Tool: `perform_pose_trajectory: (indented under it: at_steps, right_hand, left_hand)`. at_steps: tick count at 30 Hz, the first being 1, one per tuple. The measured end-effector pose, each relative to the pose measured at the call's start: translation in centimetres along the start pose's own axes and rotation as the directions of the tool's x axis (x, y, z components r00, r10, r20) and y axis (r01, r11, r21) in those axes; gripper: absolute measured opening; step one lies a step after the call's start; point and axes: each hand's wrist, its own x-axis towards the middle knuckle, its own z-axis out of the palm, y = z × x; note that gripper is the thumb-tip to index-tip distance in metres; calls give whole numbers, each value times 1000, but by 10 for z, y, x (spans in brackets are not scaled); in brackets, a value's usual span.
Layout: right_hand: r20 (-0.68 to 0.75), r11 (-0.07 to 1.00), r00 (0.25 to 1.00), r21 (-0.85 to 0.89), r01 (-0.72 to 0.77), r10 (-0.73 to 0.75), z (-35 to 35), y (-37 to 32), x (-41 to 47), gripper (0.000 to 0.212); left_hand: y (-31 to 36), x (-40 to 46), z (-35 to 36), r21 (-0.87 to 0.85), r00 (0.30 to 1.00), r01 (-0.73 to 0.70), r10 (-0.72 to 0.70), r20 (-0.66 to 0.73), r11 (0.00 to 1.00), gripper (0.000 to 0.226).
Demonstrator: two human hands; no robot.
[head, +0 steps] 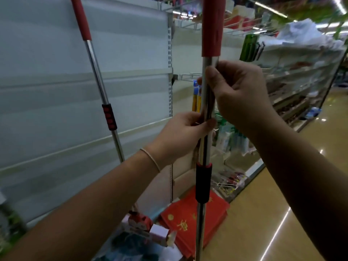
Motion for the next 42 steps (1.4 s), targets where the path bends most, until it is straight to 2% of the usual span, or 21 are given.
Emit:
perform_pose_trajectory:
  at_steps: [3, 8, 11, 15, 19, 22, 26, 31, 42]
  right_hand:
    - [-6, 999, 1000, 47, -4, 4, 14, 10, 20, 13]
    - [74, 989, 997, 146, -9, -2, 31, 33, 51, 14]
    - [132, 972, 991, 235, -6, -26, 41, 44, 72, 13]
    - [265, 922, 964, 373, -108, 5, 53, 59, 106, 9]
    - [329, 879, 944, 451, -154, -3, 72, 68, 144, 11]
    - [370, 866, 929, 473, -163, -27, 91, 70, 167, 12]
    - [427, 847, 899, 511, -149, -99, 107, 63, 190, 13]
    - [388, 819, 889, 573, -26, -243, 113, 36, 223, 24]
    - [334, 812, 918, 583, -22, -214, 162, 19, 234, 21]
  left_hand:
    - [2, 14, -16, 31, 998, 49, -48, -33, 998, 12]
    - [2, 36, -38, 120, 990, 104, -92, -105, 987, 22]
    - [-1, 49, -49, 166, 980, 126, -97, -173, 978, 21]
    - [1, 68, -62, 238, 951, 167, -93, -294, 957, 28]
    - [11, 91, -85, 266, 913, 253, -139, -384, 930, 38]
    - [16, 105, -104, 225, 863, 337, -204, -462, 914, 29]
    - [18, 110, -118, 214, 799, 374, -196, -569, 902, 12]
    - [20, 104, -138, 236, 798, 372, -179, -576, 898, 11]
    - [22, 98, -188, 215, 827, 380, -227, -514, 899, 18]
